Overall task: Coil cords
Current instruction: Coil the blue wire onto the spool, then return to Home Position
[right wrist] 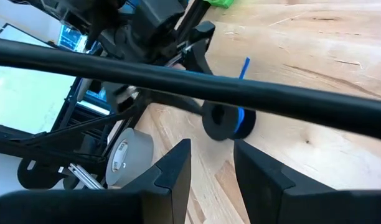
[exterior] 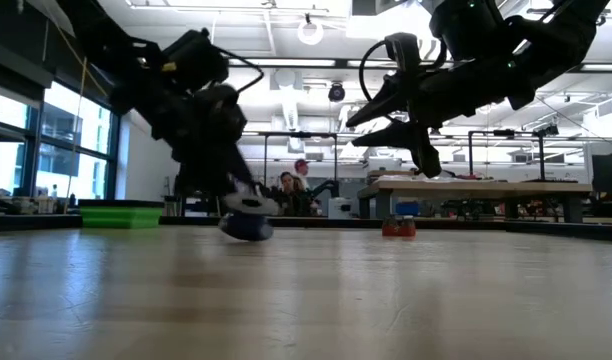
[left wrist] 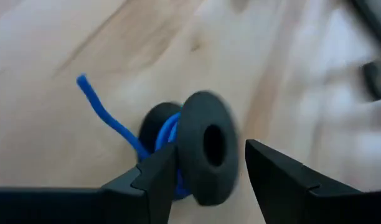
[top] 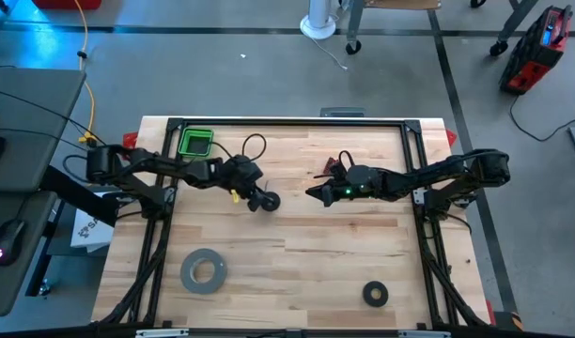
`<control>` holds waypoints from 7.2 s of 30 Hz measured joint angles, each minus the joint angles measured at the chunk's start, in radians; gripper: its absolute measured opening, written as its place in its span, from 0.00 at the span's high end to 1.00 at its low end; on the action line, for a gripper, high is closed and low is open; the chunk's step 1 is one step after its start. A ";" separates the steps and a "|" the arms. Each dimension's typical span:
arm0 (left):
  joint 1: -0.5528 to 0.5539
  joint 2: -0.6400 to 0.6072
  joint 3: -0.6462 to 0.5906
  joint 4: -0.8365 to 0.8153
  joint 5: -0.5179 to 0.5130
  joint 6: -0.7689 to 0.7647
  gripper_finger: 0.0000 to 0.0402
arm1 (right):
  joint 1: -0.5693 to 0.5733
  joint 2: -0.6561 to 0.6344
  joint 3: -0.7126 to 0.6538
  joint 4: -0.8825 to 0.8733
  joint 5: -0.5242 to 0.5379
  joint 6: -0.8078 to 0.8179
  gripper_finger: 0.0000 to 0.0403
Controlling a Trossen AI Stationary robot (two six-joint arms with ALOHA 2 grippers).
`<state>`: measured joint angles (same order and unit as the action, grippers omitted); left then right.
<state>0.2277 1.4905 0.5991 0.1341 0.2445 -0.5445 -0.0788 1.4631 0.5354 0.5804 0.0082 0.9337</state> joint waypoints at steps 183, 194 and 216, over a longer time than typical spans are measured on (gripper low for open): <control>-0.164 -1.483 -0.587 -0.122 -0.215 0.233 1.00 | -0.024 -1.448 -0.526 -0.563 -0.023 -0.838 1.00; -0.164 -1.483 -0.587 -0.122 -0.215 0.233 1.00 | -0.024 -1.447 -0.526 -0.562 -0.023 -0.838 1.00; -0.164 -1.483 -0.587 -0.122 -0.215 0.233 1.00 | -0.024 -1.447 -0.526 -0.562 -0.023 -0.838 1.00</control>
<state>0.0635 0.0071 0.0116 0.0120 0.0296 -0.3115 -0.1028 0.0158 0.0090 0.0181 -0.0147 0.0959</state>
